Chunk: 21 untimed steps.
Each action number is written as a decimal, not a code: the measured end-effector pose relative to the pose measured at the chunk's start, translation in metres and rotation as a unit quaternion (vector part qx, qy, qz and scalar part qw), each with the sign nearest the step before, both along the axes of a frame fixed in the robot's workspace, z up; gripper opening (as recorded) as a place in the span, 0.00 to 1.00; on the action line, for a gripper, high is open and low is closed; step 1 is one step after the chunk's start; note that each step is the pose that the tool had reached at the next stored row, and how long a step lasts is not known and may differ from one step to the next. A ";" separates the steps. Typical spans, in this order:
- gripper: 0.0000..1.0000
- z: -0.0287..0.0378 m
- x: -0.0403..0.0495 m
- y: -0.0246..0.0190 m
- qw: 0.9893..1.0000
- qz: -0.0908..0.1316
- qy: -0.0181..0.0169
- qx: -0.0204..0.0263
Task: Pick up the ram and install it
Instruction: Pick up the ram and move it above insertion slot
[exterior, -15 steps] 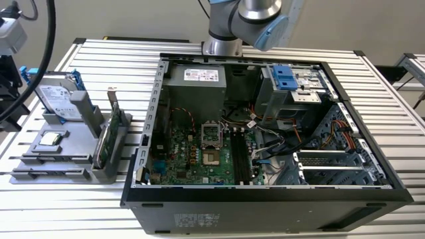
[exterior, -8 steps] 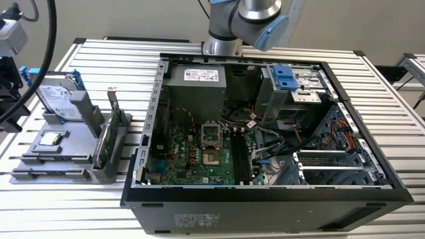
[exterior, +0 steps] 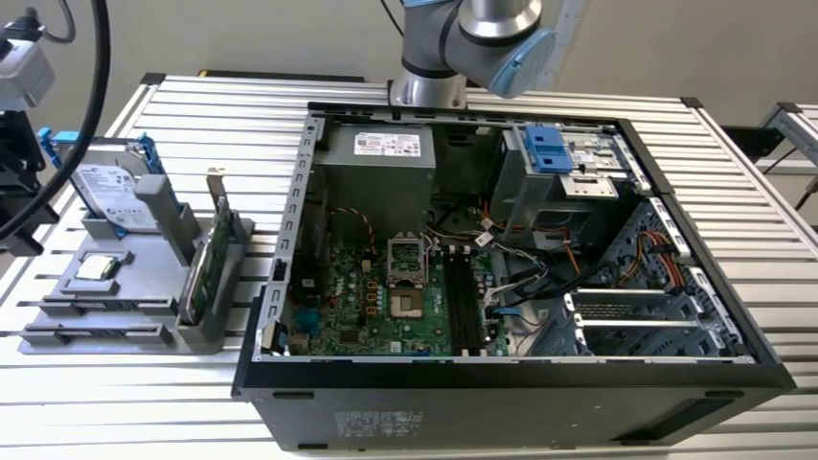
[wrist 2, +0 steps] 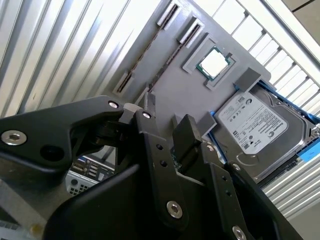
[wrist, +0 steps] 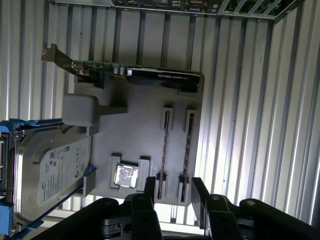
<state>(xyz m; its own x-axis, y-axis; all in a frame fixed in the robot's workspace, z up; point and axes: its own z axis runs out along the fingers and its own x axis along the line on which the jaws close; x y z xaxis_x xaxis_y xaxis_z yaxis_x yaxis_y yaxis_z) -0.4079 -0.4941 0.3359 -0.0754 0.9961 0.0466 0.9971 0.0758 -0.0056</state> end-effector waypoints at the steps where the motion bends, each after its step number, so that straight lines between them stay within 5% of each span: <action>1: 1.00 -0.0002 0.0000 0.0000 1.000 0.000 0.000 0.000; 21: 1.00 -0.0082 0.0000 -0.0007 1.000 0.000 0.001 -0.001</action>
<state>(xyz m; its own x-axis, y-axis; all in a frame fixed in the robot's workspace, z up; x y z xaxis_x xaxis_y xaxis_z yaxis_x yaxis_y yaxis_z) -0.4079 -0.4948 0.3277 -0.0754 0.9962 0.0437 0.9971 0.0758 -0.0069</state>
